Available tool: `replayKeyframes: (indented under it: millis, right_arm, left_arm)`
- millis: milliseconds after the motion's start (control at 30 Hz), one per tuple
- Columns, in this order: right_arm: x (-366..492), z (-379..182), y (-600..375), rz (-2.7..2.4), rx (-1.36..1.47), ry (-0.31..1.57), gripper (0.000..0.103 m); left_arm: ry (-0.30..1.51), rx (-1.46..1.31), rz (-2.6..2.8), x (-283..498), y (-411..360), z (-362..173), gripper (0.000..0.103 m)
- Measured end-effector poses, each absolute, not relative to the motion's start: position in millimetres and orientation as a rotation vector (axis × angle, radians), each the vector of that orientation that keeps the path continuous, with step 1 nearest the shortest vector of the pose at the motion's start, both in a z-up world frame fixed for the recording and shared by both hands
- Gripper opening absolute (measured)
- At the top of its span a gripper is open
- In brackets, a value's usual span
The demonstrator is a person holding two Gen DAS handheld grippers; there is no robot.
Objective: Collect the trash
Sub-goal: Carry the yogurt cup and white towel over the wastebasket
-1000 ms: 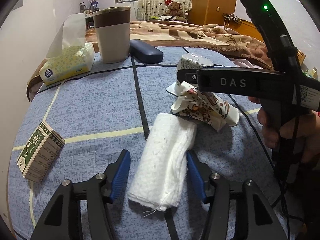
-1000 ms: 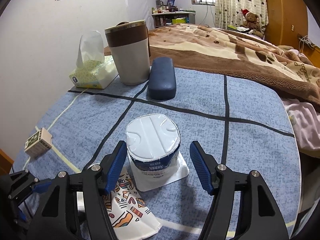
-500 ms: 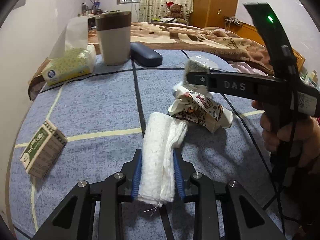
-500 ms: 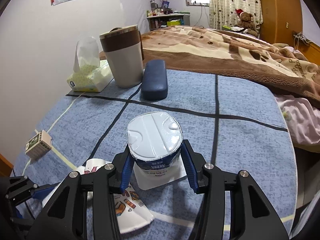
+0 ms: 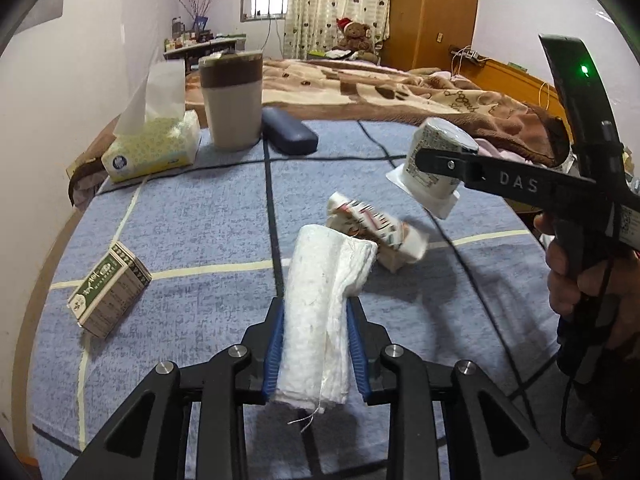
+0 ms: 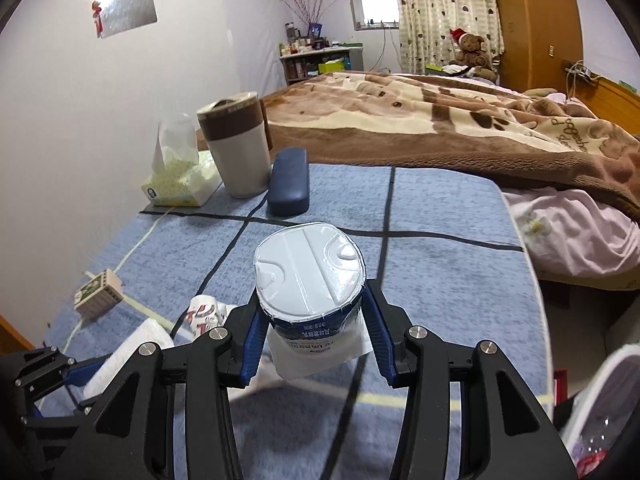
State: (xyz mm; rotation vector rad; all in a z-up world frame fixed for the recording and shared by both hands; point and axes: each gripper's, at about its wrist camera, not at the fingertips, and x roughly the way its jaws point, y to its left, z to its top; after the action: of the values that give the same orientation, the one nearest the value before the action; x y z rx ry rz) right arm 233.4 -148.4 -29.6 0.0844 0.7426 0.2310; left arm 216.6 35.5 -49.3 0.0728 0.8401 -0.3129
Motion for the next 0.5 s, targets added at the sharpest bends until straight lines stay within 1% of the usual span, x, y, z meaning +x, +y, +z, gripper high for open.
replayKeyframes:
  millis: [500]
  right_arm:
    - [171,3,-192,0.186,0.130,0.645,0.047]
  left_arm:
    - [0.737,0.087,-0.371,170,-3,-5,0.030]
